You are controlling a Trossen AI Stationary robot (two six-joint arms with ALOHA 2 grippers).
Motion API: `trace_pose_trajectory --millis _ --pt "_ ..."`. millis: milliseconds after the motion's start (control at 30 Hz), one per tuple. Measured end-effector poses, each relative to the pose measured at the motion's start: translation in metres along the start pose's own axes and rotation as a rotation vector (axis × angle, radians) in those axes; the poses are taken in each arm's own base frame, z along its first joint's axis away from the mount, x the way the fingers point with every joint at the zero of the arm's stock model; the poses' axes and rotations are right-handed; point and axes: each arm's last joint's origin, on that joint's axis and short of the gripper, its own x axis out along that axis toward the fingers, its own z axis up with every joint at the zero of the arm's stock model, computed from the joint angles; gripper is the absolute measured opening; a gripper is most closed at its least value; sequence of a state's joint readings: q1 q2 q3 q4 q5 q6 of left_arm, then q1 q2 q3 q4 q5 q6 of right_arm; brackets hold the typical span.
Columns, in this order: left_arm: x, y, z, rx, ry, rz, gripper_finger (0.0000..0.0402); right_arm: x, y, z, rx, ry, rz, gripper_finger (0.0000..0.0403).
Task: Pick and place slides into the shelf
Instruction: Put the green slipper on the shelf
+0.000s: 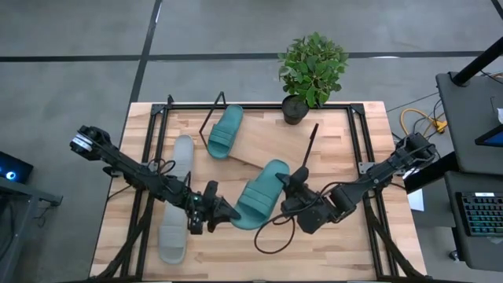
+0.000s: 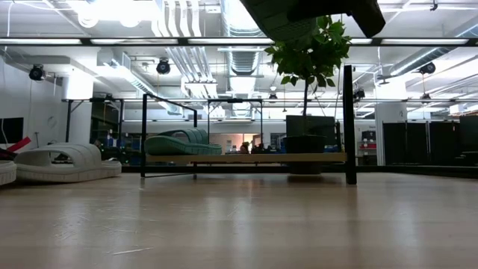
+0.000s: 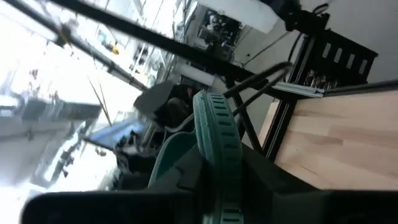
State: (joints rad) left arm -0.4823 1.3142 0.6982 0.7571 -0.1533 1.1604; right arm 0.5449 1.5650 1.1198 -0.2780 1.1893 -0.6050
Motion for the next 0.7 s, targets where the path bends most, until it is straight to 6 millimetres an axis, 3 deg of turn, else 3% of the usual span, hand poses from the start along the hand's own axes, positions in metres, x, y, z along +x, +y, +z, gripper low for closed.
trace_pose_trajectory --millis 333,467,700 --pt "-0.009 0.009 0.002 -0.258 0.114 0.021 0.0183 0.012 -0.001 -0.009 -0.061 0.070 -0.040 0.0063" --pt "-0.013 0.003 0.007 -0.274 0.162 -0.021 0.0198 0.023 0.000 -0.017 -0.091 0.108 -0.042 0.0063" --pt "-0.024 -0.008 0.032 -0.253 0.331 0.072 0.0200 0.037 0.000 -0.026 -0.107 0.113 0.011 0.0063"
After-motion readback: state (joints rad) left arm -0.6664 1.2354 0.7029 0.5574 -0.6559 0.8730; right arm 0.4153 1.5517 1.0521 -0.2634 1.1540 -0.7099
